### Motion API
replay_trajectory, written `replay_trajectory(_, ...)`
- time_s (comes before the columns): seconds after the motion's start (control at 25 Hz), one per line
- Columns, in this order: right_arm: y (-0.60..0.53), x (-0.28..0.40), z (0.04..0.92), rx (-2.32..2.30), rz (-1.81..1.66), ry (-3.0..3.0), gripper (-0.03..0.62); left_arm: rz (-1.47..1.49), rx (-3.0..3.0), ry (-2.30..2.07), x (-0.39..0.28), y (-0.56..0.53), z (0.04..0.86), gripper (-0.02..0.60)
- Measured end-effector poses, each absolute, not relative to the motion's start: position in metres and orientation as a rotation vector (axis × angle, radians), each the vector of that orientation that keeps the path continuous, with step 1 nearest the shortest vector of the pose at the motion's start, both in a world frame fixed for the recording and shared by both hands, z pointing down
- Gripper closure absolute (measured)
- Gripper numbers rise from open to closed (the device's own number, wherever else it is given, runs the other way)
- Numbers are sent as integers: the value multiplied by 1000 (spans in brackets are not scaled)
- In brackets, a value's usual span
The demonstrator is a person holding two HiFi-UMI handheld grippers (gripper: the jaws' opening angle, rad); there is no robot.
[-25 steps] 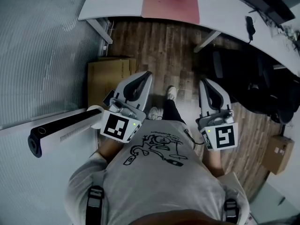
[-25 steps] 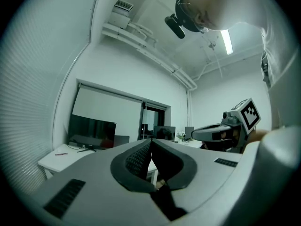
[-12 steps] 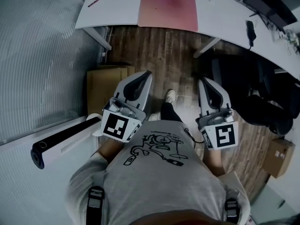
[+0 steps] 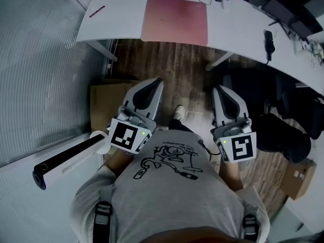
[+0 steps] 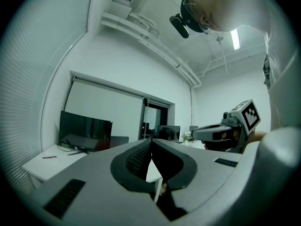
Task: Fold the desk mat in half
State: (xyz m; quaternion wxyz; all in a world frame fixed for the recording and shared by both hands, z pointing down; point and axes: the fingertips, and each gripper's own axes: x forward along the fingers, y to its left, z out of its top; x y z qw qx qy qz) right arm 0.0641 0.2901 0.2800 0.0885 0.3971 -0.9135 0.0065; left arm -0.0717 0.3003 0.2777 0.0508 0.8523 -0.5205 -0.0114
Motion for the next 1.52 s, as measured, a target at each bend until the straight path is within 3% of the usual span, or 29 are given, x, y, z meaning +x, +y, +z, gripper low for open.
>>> replay_trajectory(0.64,185,134,293,1162,39,-2719,588,-3,2570,-1599,-7,197,289,560)
replay_trajectory(1.52,74,95,293,1103,27,-2753,588,-2,2538,-1640,-42,85,294,560)
